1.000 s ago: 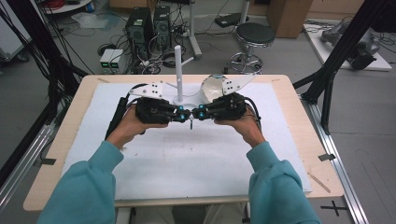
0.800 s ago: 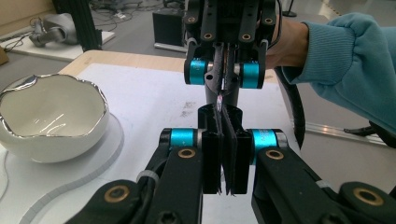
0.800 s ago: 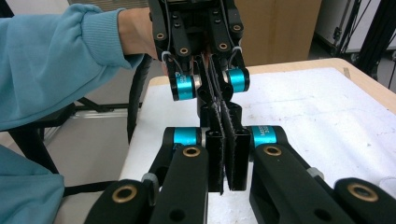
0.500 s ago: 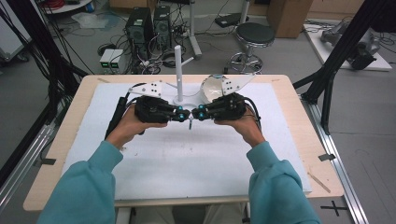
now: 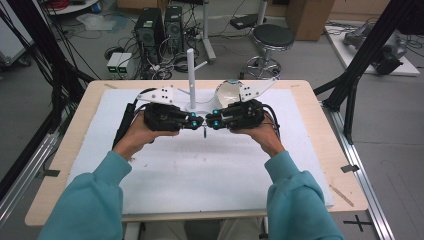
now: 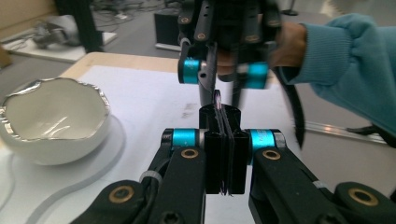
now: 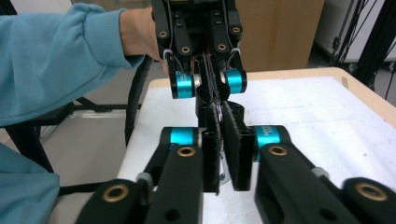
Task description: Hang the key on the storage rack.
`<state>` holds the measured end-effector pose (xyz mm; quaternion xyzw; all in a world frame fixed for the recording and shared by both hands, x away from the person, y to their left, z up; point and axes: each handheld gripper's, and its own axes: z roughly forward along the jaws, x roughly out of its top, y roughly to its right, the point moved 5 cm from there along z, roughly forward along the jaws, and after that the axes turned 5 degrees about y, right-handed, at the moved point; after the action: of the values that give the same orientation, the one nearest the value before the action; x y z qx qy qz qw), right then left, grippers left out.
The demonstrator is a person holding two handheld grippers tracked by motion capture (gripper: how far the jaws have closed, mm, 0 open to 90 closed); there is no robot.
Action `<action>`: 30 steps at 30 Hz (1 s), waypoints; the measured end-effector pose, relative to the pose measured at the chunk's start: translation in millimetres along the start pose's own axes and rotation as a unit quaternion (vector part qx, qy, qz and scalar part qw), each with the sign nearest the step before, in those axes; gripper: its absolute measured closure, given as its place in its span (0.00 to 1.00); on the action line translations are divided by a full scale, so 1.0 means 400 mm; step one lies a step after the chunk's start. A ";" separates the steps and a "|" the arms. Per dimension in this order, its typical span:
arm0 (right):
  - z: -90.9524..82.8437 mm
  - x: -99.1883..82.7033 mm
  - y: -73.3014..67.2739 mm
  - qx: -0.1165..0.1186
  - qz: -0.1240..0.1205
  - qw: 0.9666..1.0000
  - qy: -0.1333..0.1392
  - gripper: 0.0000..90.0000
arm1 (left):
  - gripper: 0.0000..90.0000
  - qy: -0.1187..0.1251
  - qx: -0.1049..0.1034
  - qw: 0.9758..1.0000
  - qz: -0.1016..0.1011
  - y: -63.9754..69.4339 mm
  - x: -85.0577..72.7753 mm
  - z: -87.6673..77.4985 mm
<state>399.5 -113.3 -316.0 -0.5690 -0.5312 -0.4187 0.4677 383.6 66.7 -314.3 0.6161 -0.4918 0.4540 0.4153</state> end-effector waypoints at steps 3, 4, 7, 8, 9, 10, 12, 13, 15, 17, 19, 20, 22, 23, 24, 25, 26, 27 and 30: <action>-0.013 0.009 0.000 -0.037 -0.005 0.999 0.016 0.40 | 0.98 0.003 0.004 1.000 -0.005 -0.007 0.006 -0.006; -0.013 0.009 0.000 -0.037 -0.005 0.999 0.016 0.40 | 0.98 0.004 0.009 1.000 -0.001 -0.011 0.008 -0.009; -0.033 0.007 0.006 -0.098 -0.009 0.995 0.008 0.11 | 0.98 0.004 0.019 1.000 -0.002 -0.023 0.018 -0.019; -0.044 0.004 0.009 -0.115 -0.006 0.993 0.003 0.09 | 0.98 0.003 0.019 1.000 -0.006 -0.028 0.022 -0.022; -0.058 0.001 0.011 -0.125 -0.009 0.992 -0.001 0.02 | 0.98 0.003 0.022 1.000 -0.005 -0.034 0.026 -0.026; -0.071 -0.002 0.010 -0.138 -0.007 0.990 0.001 0.01 | 0.98 0.002 0.028 1.000 -0.004 -0.041 0.031 -0.030; -0.104 -0.008 0.011 -0.160 -0.004 0.987 0.007 0.01 | 0.98 0.001 0.033 0.999 -0.006 -0.054 0.042 -0.037; -0.123 -0.012 0.011 -0.169 -0.002 0.985 0.011 0.01 | 0.98 0.000 0.037 0.999 -0.008 -0.060 0.047 -0.041; -0.159 -0.024 0.009 -0.192 -0.001 0.981 0.020 0.01 | 0.98 -0.005 0.047 0.999 -0.008 -0.077 0.055 -0.048; -0.197 -0.040 0.004 -0.212 0.005 0.977 0.025 0.01 | 0.98 -0.013 0.056 0.998 -0.008 -0.101 0.061 -0.055; -0.233 -0.058 0.001 -0.238 0.001 0.971 0.032 0.01 | 0.98 -0.016 0.062 0.998 -0.015 -0.118 0.064 -0.059; -0.250 -0.069 -0.003 -0.248 0.004 0.968 0.034 0.01 | 0.98 -0.021 0.066 0.998 -0.013 -0.129 0.065 -0.062; -0.282 -0.094 -0.009 -0.268 0.008 0.963 0.039 0.01 | 0.98 -0.031 0.071 0.997 -0.014 -0.150 0.067 -0.064; -0.298 -0.107 -0.013 -0.279 0.009 0.959 0.044 0.01 | 0.98 -0.033 0.076 0.996 -0.016 -0.159 0.068 -0.065; -0.314 -0.120 -0.016 -0.291 0.011 0.955 0.048 0.01 | 0.98 -0.040 0.075 0.996 -0.020 -0.168 0.069 -0.066; -0.329 -0.132 -0.020 -0.301 0.010 0.952 0.055 0.01 | 0.98 -0.046 0.078 0.996 -0.020 -0.177 0.071 -0.065; -0.342 -0.145 -0.023 -0.311 0.012 0.949 0.056 0.01 | 0.98 -0.055 0.082 0.995 -0.018 -0.187 0.072 -0.064; -0.355 -0.159 -0.029 -0.325 0.008 0.944 0.062 0.01 | 0.98 -0.057 0.080 0.995 -0.019 -0.193 0.074 -0.062; -0.377 -0.194 -0.046 -0.347 0.002 0.935 0.077 0.01 | 0.98 -0.065 0.084 0.994 -0.019 -0.212 0.077 -0.057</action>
<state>377.7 -277.3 -358.0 -0.6634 -0.3139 -0.6182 0.2813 466.8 96.0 -284.7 0.6867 -0.4657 0.4445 0.3375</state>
